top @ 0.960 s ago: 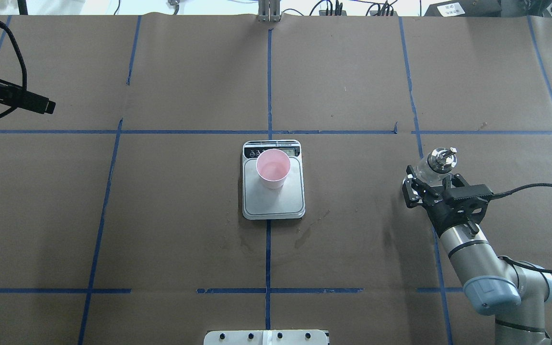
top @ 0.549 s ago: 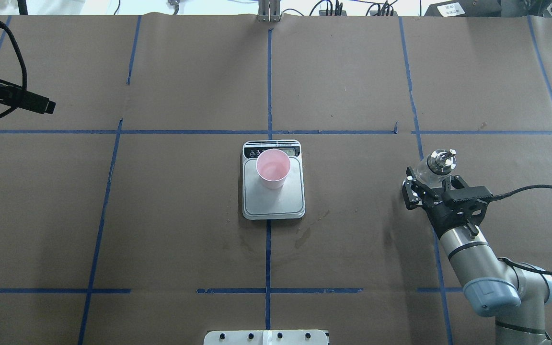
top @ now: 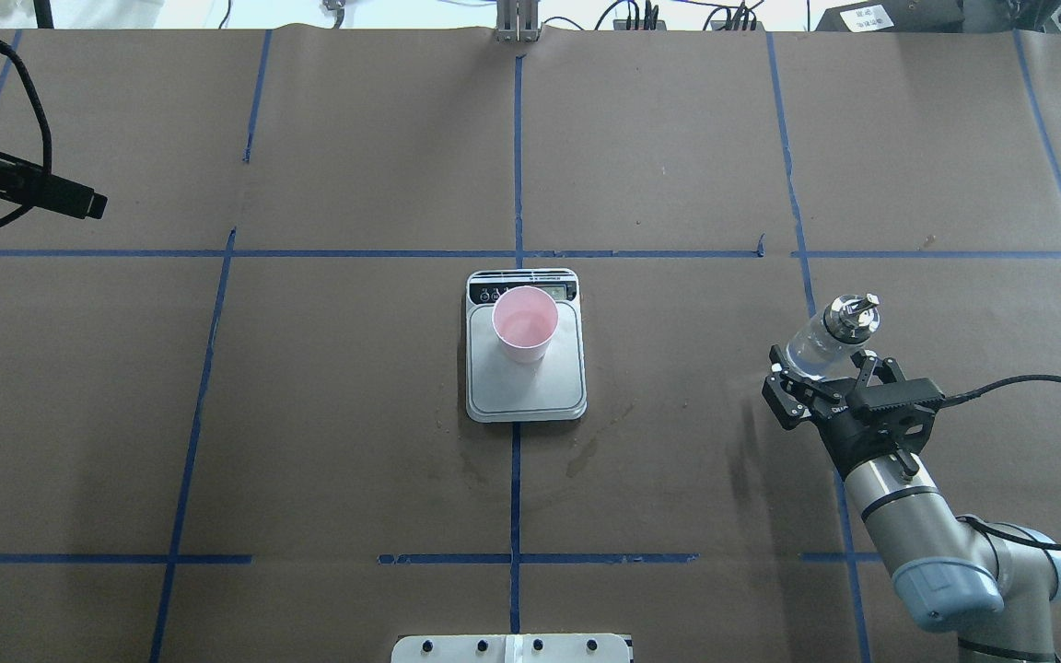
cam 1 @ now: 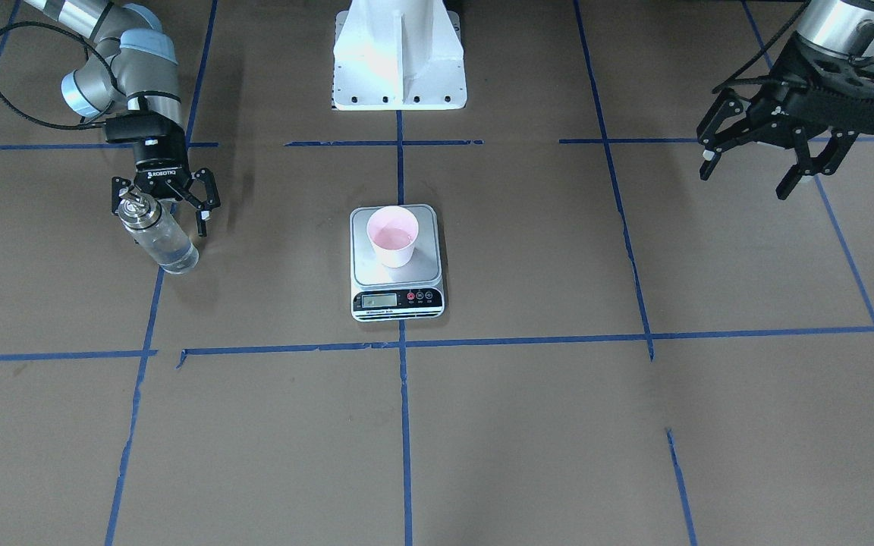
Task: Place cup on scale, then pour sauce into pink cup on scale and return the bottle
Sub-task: 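Lower the bottle onto the table with the right gripper, then open the right gripper and pull it back from the bottle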
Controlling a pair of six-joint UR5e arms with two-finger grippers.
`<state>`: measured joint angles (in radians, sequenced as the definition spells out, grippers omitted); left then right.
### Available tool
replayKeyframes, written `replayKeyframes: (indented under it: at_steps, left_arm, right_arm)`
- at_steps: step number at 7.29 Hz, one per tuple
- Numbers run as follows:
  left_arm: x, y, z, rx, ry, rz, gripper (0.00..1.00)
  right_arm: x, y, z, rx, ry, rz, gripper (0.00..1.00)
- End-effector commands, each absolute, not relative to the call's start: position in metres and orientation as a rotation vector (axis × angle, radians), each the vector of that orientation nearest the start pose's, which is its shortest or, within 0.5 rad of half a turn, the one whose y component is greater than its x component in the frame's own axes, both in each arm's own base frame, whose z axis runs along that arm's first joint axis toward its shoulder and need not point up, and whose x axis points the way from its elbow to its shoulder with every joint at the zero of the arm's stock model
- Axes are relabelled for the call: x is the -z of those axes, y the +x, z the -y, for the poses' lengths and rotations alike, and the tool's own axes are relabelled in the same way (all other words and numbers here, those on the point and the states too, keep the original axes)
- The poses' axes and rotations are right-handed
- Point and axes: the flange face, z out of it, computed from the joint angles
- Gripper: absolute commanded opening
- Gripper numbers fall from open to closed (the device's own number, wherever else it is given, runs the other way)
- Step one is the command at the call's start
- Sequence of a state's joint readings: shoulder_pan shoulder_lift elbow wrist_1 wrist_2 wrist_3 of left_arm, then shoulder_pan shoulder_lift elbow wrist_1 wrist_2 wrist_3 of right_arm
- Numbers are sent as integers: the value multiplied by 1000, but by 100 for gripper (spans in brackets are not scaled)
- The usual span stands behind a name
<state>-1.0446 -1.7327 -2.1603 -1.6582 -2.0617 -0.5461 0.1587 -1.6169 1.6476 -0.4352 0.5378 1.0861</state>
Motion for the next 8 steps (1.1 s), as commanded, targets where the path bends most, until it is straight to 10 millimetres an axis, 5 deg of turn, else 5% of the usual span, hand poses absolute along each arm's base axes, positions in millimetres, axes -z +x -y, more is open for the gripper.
replayKeyframes:
  at_steps: [1,4,7,8]
  left_arm:
    - [-299,170,465,-187,471,-816,99]
    - [-297,169,465,-187,474,-817,99]
    - [-299,169,464,-186,471,-816,99]
    - [-301,169,464,-185,467,-814,99]
  right_arm:
    - [-521,-402,265,-313,1190,723,100]
    - [-527,-400,219,-309,1220,779,100]
    - [-600,-279,210,-247,1142,859,100]
    - [-610,-255,211,-230,1130,868,100]
